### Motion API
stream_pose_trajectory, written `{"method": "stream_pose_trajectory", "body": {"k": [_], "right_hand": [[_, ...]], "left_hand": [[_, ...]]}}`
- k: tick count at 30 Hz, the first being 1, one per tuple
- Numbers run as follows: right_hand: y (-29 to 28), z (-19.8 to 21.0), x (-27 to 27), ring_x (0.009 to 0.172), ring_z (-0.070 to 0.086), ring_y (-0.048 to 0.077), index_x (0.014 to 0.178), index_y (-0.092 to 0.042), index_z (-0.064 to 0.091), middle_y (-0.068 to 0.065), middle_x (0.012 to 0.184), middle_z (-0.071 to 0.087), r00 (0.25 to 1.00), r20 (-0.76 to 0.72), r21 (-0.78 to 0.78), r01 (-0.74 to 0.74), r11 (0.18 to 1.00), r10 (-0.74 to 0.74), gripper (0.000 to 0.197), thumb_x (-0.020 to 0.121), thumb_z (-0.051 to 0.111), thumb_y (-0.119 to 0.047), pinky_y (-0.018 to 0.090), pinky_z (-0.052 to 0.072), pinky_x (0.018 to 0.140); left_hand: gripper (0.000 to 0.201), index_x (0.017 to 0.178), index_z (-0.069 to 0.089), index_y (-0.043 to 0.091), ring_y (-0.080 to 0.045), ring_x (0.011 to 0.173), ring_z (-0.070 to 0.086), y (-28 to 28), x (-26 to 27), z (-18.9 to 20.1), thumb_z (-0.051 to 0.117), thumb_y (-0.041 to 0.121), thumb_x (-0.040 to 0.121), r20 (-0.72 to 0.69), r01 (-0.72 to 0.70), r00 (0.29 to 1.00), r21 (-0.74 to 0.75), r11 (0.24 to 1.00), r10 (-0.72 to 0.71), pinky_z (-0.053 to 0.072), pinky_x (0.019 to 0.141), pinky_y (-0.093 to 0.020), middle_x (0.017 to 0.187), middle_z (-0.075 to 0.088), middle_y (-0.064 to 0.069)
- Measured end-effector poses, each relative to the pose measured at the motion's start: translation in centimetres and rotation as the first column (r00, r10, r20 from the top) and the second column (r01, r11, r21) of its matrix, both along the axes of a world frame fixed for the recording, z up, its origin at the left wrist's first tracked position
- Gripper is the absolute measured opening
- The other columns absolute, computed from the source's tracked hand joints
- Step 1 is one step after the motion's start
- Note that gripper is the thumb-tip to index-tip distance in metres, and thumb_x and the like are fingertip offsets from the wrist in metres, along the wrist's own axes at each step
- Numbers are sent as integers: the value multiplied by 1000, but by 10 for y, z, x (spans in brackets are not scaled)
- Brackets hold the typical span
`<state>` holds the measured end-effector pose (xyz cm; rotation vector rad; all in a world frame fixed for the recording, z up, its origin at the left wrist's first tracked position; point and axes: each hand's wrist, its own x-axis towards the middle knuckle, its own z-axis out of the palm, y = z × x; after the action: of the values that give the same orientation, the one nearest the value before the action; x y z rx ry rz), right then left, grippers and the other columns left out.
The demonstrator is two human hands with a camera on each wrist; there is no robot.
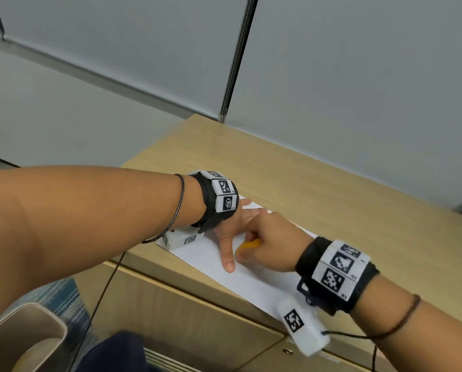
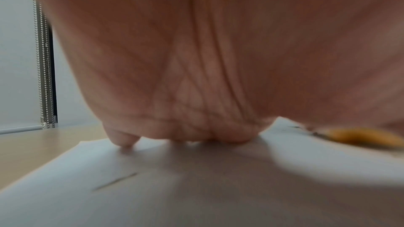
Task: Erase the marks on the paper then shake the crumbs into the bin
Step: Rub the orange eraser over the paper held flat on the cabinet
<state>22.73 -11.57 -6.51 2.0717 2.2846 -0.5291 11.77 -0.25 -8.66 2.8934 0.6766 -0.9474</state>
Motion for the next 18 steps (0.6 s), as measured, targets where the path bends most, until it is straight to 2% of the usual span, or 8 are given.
{"method": "stream_pose_trajectory", "body": {"k": [3, 5, 7, 9, 12, 14, 16, 18], "right_hand": [[21, 10, 36, 73, 63, 24, 74, -11, 64, 5, 75, 66, 971, 103, 123, 203, 971, -216, 22, 77, 68, -33, 31, 47, 57], [14, 3, 28, 71, 63, 26, 72, -13, 62, 6, 74, 65, 983, 85, 118, 155, 981, -165, 18, 76, 64, -31, 33, 49, 57], [-5, -6, 3, 67, 62, 22, 71, -16, 60, 4, 71, 65, 999, 43, 41, -6, 999, 4, 14, 76, 64, -29, 35, 51, 58], [0, -5, 12, 65, 62, 20, 69, -15, 62, 3, 68, 65, 999, 28, 27, 29, 999, -30, 17, 75, 67, -30, 32, 50, 56], [19, 5, 35, 66, 62, 22, 65, -17, 59, 2, 68, 63, 975, 80, 143, 197, 970, -209, 19, 74, 68, -31, 26, 42, 51], [10, 1, 15, 61, 58, 17, 63, -21, 53, 0, 65, 60, 993, 77, 80, 78, 994, -84, 20, 77, 66, -26, 26, 39, 50], [-2, -5, 1, 61, 57, 15, 66, -20, 57, 0, 66, 62, 1000, -3, 25, -24, 999, 24, 18, 78, 69, -25, 28, 44, 52], [10, -1, 20, 65, 61, 17, 72, -14, 66, 2, 71, 66, 998, 9, 63, 69, 996, -70, 16, 77, 70, -28, 30, 47, 57]], "left_hand": [[138, 150, -28, 43, -30, 151, -23, -1, 0, -5, 65, 87, 59, 13, 41, 999, 29, 999, -41, -1, 112, -71, 158, -38, 13], [137, 151, -27, 42, -29, 151, -23, 0, -1, -4, 66, 85, 60, 7, 42, 999, 41, 998, -42, -2, 113, -70, 158, -38, 13], [133, 155, -20, 42, -29, 151, -24, -1, -1, -1, 70, 80, 64, 12, 25, 1000, 11, 1000, -25, -2, 115, -66, 158, -39, 12], [133, 154, -19, 43, -31, 151, -24, -2, 1, -1, 72, 79, 64, 21, 35, 999, 4, 999, -35, -2, 116, -66, 159, -38, 10], [139, 151, -28, 41, -30, 151, -22, -1, 0, -4, 67, 84, 61, 4, 39, 999, 35, 999, -39, 0, 113, -70, 159, -37, 12], [142, 151, -27, 43, -29, 151, -22, 1, -1, -4, 67, 88, 55, 4, 8, 1000, 27, 1000, -8, 0, 114, -69, 158, -38, 14], [144, 151, -24, 46, -31, 151, -21, 2, 0, -2, 69, 90, 49, 12, -16, 1000, 20, 1000, 16, 1, 116, -67, 158, -38, 11], [137, 151, -24, 45, -31, 152, -20, -2, -1, -1, 69, 84, 59, 12, 23, 1000, 27, 999, -23, 1, 115, -68, 160, -36, 10]]}}
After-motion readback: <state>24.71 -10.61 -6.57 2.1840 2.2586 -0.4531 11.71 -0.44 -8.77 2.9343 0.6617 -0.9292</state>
